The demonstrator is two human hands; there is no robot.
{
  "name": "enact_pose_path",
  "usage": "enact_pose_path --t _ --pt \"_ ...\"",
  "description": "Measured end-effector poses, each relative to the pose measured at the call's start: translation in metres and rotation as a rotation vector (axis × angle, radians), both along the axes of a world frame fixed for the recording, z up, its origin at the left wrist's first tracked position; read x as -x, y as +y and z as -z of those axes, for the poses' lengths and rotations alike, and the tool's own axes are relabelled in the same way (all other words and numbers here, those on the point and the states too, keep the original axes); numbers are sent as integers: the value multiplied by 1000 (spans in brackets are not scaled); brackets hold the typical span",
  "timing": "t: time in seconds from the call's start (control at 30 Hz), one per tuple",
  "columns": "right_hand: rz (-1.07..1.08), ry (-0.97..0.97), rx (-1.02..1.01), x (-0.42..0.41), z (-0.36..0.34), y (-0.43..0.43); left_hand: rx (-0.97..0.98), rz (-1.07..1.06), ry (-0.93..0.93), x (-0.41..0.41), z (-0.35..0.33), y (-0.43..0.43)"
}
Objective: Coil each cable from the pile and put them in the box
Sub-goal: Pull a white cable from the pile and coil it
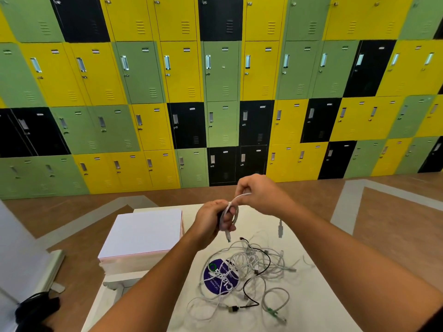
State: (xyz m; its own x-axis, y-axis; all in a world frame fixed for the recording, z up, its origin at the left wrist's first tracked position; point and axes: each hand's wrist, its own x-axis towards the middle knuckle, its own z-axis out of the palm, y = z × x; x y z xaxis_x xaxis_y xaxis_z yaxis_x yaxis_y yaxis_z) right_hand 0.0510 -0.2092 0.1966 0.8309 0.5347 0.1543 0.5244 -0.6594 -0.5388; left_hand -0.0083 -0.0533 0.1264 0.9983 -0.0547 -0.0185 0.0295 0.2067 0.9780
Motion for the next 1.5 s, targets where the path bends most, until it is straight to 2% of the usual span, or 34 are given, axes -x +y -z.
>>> enact_pose_path --t 0.13,0.27,0.37,0.53,0.67,0.8,0.87,0.97,1.1,1.13,1.2,1.27,1.33,1.5 --pt "-50 128 -216 -2 18 -3 215 6 57 -3 -12 -5" --pt "-44 118 -226 2 20 -1 280 8 60 -2 -11 -5" --pt "-37 143 -264 3 25 -1 292 -15 23 -4 -11 -9" --pt "-30 154 -195 4 31 -1 145 -96 -33 -5 -10 -13" --pt "-52 124 -184 8 27 2 205 -124 20 -4 -13 -15" --pt "-52 416 -432 8 23 -7 427 -182 119 -9 -14 2" --pt "-12 452 -474 4 25 -16 486 -205 127 -10 -12 12" --pt "38 498 -457 -3 33 -27 518 -201 106 -8 -11 19" --pt "47 511 -280 -4 43 -35 543 -159 79 -5 -14 18" --pt "71 494 -317 -4 43 -34 556 -136 77 -5 -15 17" --pt "133 497 -520 -6 41 -30 573 -80 77 -4 -16 14" --pt "162 561 -763 -6 35 -25 572 -21 87 -4 -18 12" --pt "151 622 -911 -5 27 -20 561 34 103 -2 -20 9" --pt "137 682 -963 1 14 -11 615 129 171 3 -24 3"
